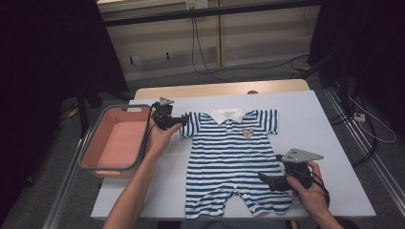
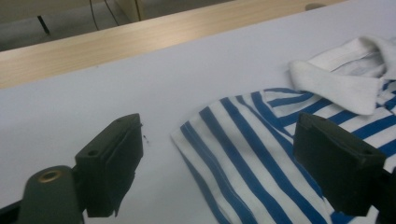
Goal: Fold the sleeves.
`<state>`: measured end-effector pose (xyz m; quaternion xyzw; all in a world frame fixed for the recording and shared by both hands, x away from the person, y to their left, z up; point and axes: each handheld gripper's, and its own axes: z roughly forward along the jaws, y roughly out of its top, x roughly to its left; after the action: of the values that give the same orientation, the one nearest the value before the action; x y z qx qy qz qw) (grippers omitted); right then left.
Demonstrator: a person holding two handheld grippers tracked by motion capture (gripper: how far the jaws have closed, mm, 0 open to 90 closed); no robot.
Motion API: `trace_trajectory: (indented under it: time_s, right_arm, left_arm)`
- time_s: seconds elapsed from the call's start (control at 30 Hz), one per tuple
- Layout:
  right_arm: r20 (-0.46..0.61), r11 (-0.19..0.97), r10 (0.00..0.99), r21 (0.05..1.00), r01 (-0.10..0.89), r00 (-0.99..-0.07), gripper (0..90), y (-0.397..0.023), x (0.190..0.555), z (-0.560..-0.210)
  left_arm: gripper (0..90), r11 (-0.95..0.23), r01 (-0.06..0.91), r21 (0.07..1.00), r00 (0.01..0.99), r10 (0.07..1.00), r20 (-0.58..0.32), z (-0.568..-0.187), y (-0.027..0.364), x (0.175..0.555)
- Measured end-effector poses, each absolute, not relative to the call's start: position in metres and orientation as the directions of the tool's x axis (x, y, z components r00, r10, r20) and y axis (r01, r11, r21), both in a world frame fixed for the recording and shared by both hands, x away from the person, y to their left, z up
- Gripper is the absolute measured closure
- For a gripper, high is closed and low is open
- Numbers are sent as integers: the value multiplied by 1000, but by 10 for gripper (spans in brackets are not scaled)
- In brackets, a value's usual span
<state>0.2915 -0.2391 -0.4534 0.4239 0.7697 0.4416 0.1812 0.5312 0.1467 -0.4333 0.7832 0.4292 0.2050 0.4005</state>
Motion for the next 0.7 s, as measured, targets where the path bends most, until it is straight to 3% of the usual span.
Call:
trace_trajectory:
  time_s: [0.37, 0.53, 0.7]
  right_arm:
    - [89, 271, 794, 834, 480, -601, 52, -235, 293, -453]
    - [94, 273, 791, 830, 486, -605, 52, -234, 294, -454]
    - [93, 271, 795, 829, 489, -599, 52, -235, 294, -455]
  left_arm:
    - [365, -270, 615, 740, 462, 885, -61, -453, 155, 547]
    - [539, -281, 629, 725, 466, 882, -63, -459, 153, 548]
    - [556, -253, 633, 732, 475, 873, -109, -460, 150, 550]
